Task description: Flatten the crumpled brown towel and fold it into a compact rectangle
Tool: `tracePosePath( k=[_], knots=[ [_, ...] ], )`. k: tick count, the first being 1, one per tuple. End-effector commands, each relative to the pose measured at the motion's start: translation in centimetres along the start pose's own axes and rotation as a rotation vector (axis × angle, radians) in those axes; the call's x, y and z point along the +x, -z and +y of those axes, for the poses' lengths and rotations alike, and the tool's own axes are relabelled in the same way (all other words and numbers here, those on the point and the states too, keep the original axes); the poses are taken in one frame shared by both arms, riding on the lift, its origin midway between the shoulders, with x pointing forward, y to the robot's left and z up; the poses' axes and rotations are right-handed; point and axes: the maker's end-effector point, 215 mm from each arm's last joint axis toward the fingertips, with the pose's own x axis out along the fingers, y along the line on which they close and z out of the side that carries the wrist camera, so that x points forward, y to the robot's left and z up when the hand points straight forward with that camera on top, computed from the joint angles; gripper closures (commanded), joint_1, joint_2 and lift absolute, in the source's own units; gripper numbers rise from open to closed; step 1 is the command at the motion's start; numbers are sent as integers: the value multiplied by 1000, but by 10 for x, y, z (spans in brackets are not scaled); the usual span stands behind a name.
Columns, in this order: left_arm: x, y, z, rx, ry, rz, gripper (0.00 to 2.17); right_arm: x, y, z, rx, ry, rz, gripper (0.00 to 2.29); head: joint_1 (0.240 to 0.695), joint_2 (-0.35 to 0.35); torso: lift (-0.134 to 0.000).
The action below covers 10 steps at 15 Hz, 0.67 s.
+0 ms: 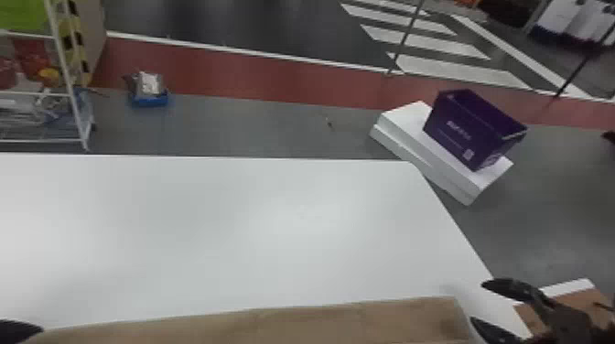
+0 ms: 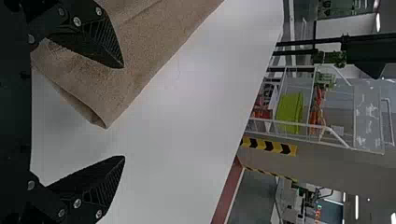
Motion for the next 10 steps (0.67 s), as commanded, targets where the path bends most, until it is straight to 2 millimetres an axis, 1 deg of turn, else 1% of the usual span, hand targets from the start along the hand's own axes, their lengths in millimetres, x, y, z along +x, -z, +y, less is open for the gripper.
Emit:
tracePosePath(
  k=[1,2,3,6,10],
  knots=[
    [3,0,-2,4,6,6,1413,0,0,1,-4,1,-2,221,695,-350,-124],
    [3,0,-3,6,7,8,1619,1,1,0,-7,7,-4,221,695,-350,-124],
    [4,-3,-1,13,-1,6,1686,1,3,2,-7,5,2,221,695,-350,-124],
    [9,-18,10,31,-48,-20,1686,2,3,1,-9,7,2,221,695,-350,-124],
    [12,-46,40,8,-119,-63,1686,2,3,2,-22,8,1,221,695,-350,-124]
  ],
)
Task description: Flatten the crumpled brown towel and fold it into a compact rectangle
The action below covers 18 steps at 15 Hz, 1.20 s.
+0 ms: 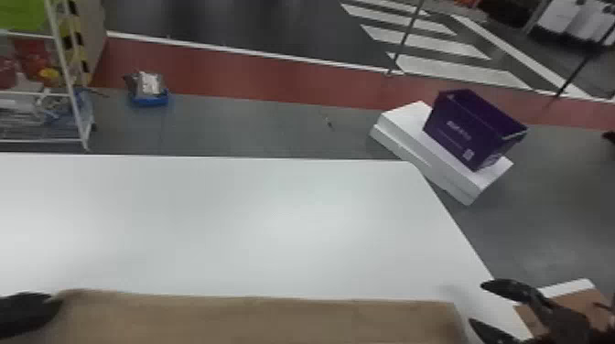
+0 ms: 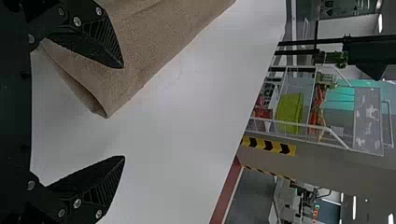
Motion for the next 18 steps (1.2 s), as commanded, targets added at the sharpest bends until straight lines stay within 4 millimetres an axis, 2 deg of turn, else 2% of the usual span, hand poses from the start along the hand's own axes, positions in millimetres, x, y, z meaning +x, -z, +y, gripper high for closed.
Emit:
tracePosePath(
  k=[1,4,5,6,7,9,12,13,16,18],
  knots=[
    [6,-17,18,-32,-21,-22,1686,0,0,2,-10,1,-1,221,695,-350,-124],
    [15,-24,44,-66,-50,-28,1679,1,2,4,-12,0,-1,221,695,-350,-124],
    [14,-22,48,-69,-69,-27,1382,2,1,4,-18,-2,-3,218,695,-350,-124],
    [8,-11,47,-86,-84,-29,360,2,2,4,-18,-2,0,221,695,-350,-124],
    [-5,-10,50,-90,-120,-49,-1,1,4,5,-20,1,1,221,695,-350,-124],
    [-45,-8,55,-108,-192,-121,9,5,2,9,-46,-6,-4,218,695,-350,-124],
    [-87,-1,44,-33,-226,-153,39,9,-5,8,-68,-5,-17,221,695,-350,-124],
    [-94,6,40,-8,-231,-142,39,13,-19,10,-110,-19,-39,221,695,-342,-124],
    [-111,19,40,15,-240,-121,39,32,-56,49,-269,-195,-40,225,695,-319,-124],
    [-123,22,46,11,-265,-119,39,44,-86,68,-288,-298,-48,225,695,-242,-124]
  ],
)
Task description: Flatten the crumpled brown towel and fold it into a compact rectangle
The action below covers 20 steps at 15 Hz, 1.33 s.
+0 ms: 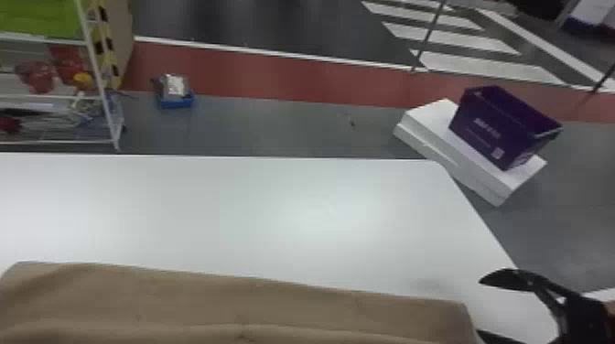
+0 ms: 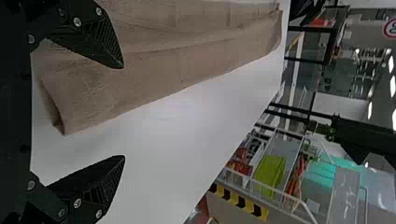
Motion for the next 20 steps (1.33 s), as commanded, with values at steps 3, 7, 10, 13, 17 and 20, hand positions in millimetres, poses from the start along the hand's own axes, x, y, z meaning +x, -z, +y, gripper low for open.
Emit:
tracePosePath(
  k=[3,7,10,13,17,20],
  knots=[
    [-16,0,11,3,-36,4,39,51,-76,3,-5,-150,-40,289,695,-139,-124],
    [-23,10,9,-84,-51,36,39,114,-116,9,77,-248,-37,444,695,3,-124],
    [-22,2,9,-114,-54,2,39,148,-134,2,78,-294,40,444,695,100,-124],
    [-20,-3,14,-129,-84,-21,39,174,-152,3,174,-339,155,448,695,153,-124],
    [-22,-13,13,-135,-84,-41,39,194,-158,30,100,-397,301,471,695,199,-124],
    [-25,-8,9,-158,-87,-36,39,192,-143,62,16,-459,398,471,695,227,-124]
  ],
)
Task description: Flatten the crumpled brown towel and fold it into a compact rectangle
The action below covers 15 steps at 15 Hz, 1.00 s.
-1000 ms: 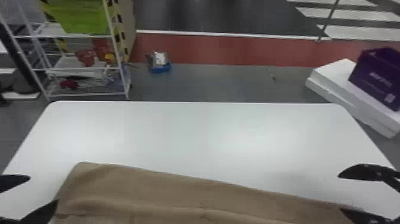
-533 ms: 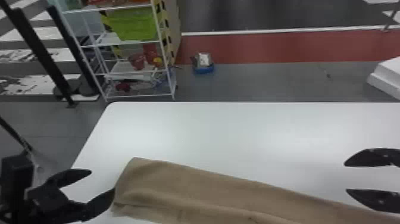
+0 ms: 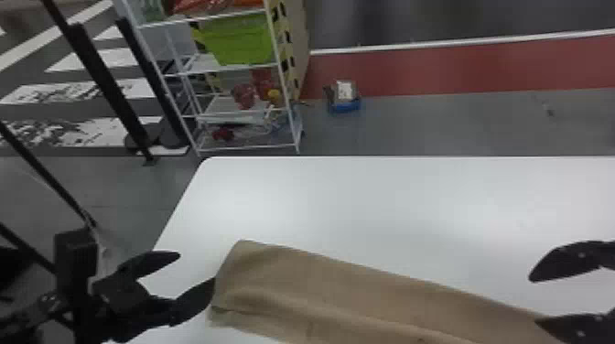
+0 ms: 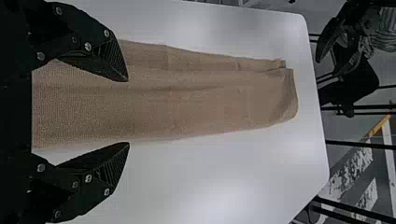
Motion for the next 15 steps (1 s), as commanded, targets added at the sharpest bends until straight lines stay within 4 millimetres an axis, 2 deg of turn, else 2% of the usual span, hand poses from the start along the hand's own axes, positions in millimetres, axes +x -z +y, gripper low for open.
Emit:
tracePosePath(
  k=[1,5,11,14,15],
  knots=[
    [-3,4,-5,-12,8,2,39,11,17,25,-35,-54,83,475,695,237,-124],
    [-3,6,-6,-12,8,5,43,33,33,41,-61,-87,148,522,695,255,-124],
    [-4,10,-4,-19,4,10,43,61,38,33,-67,-94,178,589,695,276,-124],
    [-5,10,-2,-16,0,10,39,70,40,28,-71,-89,194,853,695,289,-124],
    [-5,11,-1,-17,-2,11,39,71,40,25,-74,-81,200,853,695,291,-124]
  ],
)
